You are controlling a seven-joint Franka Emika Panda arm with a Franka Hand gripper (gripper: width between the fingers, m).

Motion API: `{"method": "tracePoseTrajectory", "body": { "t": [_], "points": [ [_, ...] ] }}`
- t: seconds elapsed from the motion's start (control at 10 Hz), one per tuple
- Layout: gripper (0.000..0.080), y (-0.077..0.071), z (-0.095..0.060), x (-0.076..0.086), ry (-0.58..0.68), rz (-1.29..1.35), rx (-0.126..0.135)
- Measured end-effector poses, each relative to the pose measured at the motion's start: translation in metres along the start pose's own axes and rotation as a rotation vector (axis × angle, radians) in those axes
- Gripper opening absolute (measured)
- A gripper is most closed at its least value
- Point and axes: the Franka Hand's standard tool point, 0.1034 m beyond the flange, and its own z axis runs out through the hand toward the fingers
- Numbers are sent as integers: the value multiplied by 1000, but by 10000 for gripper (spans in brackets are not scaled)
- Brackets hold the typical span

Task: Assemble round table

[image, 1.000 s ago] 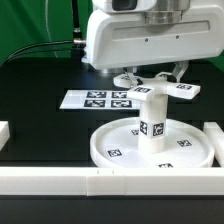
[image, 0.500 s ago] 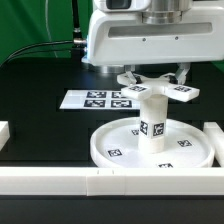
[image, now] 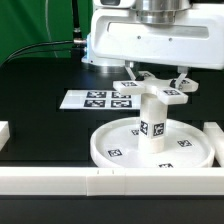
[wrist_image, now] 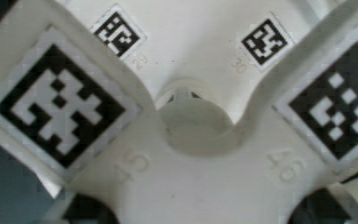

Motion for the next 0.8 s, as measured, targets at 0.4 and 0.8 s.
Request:
{"method": "tracePoseTrajectory", "body": {
  "t": [0.4, 0.8],
  "points": [
    [448, 0, 0, 1, -17, 326, 50],
    [448, 0, 0, 1, -29, 560, 57]
  ]
}}
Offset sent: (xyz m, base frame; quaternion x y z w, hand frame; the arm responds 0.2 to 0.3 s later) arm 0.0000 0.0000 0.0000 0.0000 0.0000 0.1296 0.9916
